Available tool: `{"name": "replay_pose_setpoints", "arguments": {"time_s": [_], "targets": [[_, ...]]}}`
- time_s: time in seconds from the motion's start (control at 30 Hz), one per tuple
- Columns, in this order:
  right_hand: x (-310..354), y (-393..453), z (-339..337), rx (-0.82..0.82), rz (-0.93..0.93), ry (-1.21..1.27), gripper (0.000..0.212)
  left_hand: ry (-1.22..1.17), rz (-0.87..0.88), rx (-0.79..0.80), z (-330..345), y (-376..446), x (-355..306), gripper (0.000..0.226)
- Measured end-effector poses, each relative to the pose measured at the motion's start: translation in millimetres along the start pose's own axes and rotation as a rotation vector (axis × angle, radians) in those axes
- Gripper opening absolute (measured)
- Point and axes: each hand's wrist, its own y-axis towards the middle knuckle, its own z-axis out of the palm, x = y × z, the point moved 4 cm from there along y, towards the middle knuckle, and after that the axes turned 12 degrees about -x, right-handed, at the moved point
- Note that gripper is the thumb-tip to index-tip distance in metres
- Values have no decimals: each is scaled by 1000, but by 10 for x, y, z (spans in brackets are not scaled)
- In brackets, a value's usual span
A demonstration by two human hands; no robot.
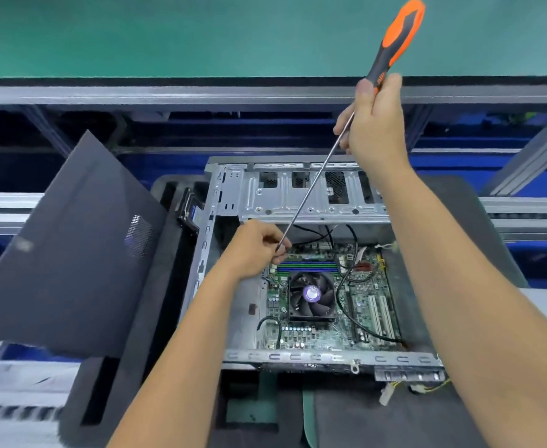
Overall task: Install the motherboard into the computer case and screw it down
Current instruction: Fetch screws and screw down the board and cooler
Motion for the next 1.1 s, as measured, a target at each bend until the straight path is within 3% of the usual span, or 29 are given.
{"name": "replay_pose_setpoints", "arguments": {"time_s": [0.2, 0.4, 0.63, 0.87, 1.1], "targets": [[37, -27, 22, 0, -44, -9, 12, 52, -23, 20, 4, 26, 92, 22], [22, -128, 114, 71, -69, -30, 10, 89, -22, -29, -15, 42, 179, 15], [34, -223, 270, 161, -121, -11, 8, 202, -11, -94, -27, 43, 296, 24], [127, -371, 396, 281, -212, 7, 6, 395, 43, -61, 21, 65, 319, 20], [154, -434, 413, 317, -235, 20, 8, 443, 51, -73, 14, 95, 363, 19]]}}
